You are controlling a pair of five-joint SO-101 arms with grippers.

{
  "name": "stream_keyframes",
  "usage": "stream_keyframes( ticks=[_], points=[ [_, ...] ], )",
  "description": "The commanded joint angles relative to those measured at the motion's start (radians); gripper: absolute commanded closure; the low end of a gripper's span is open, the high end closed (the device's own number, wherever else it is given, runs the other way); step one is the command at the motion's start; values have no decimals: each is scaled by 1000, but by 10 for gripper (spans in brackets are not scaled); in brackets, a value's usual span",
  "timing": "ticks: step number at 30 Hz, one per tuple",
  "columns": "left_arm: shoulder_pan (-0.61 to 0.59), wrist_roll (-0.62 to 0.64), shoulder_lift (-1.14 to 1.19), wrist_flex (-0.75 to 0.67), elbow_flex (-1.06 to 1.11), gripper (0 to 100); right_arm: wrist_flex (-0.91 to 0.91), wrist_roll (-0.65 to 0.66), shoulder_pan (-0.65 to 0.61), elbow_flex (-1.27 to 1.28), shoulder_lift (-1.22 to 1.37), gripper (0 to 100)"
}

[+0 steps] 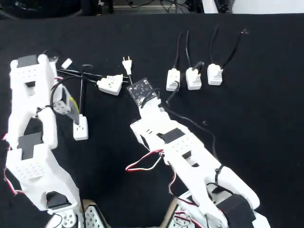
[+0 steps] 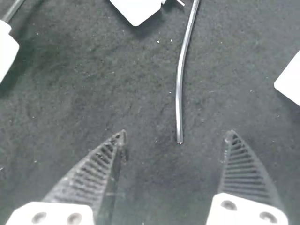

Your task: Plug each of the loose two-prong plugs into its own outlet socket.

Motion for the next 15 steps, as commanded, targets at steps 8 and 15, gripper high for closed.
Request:
stream_keyframes(
  ticks=[8, 15],
  points=[
    [-24, -129, -58, -328, 257, 755, -20, -6, 12, -12, -1, 702],
    [-19, -152, -68, -473, 357, 755, -20, -6, 12, -15, -1, 702]
  ],
)
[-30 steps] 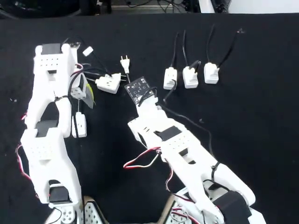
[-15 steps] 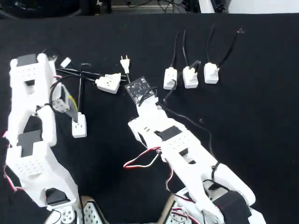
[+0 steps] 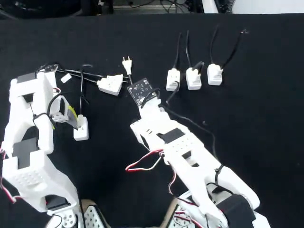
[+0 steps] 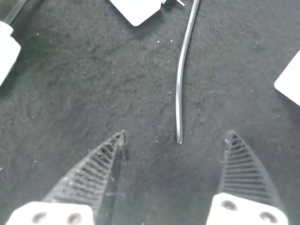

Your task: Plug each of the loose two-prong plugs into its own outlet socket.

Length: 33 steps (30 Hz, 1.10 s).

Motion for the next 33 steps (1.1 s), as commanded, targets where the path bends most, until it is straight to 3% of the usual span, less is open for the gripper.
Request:
stream_keyframes(
  ticks=[1, 7, 16, 21, 28, 33],
  points=[
    [25, -11, -3, -100, 47, 755, -20, -6, 12, -15, -1, 702],
    [159, 9, -3, -114, 97, 755, -20, -6, 2, -15, -1, 702],
    [337, 133, -3, -26, -5, 755, -23, -6, -12, -15, -1, 702],
    [357, 160, -3, -25, -47, 755, -23, -6, -11, -15, -1, 702],
    [348, 153, -87, 173, -214, 755, -23, -6, -12, -15, -1, 702],
    [288, 149, -187, 215, -248, 755, -25, -6, -12, -15, -1, 702]
  ],
)
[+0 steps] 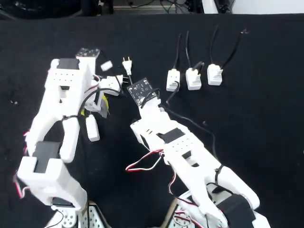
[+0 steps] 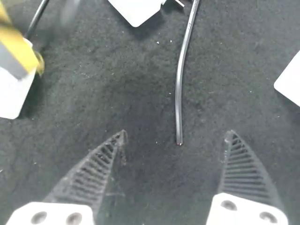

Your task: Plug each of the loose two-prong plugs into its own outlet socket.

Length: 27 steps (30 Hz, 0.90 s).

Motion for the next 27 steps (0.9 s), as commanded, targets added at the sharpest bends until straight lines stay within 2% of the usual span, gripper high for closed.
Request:
stream_keyframes(
  ticks=[1, 3, 7, 11, 16, 22, 27],
  points=[
    [-77, -2, -109, 28, -64, 755, -25, -6, -11, -15, -1, 702],
    [-142, -5, -98, 26, -58, 755, -21, -6, -11, -13, -1, 702],
    [-283, -100, -43, 0, -28, 755, -21, -6, -11, -13, -1, 702],
    [-348, -173, 21, -34, 35, 755, -23, -6, -11, -13, -1, 702],
    [-338, -195, 44, -91, 108, 755, -23, -6, -11, -13, -1, 702],
    [-239, -186, 43, -155, 194, 755, -23, -6, -11, -13, -1, 702],
    [-162, -115, 43, -150, 194, 755, -23, -6, -11, -12, -1, 702]
  ],
)
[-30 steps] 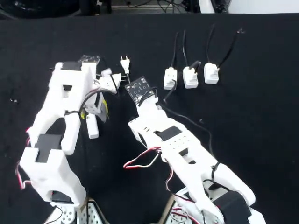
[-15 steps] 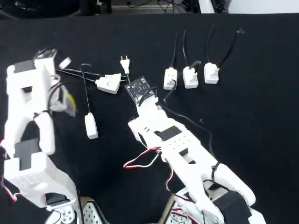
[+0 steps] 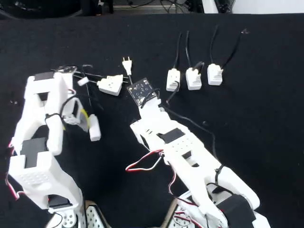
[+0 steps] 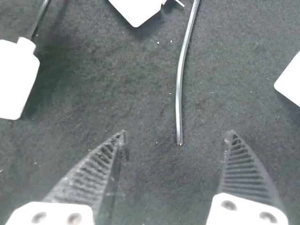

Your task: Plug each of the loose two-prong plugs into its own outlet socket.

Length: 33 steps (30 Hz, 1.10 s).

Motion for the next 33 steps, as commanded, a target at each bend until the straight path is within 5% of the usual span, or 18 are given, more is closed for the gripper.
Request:
stream_keyframes(
  ticks=[1, 13, 21, 33],
  points=[
    [77, 51, -11, -8, -16, 755, -23, -6, -9, -12, -1, 702],
    [188, 112, -11, 52, -122, 755, -21, -6, -8, -13, -1, 702],
    [180, 112, -11, 218, -360, 755, -21, -6, -11, -15, -1, 702],
    [58, 103, 2, 189, -400, 755, -21, -5, -8, -15, -1, 702]
  ],
)
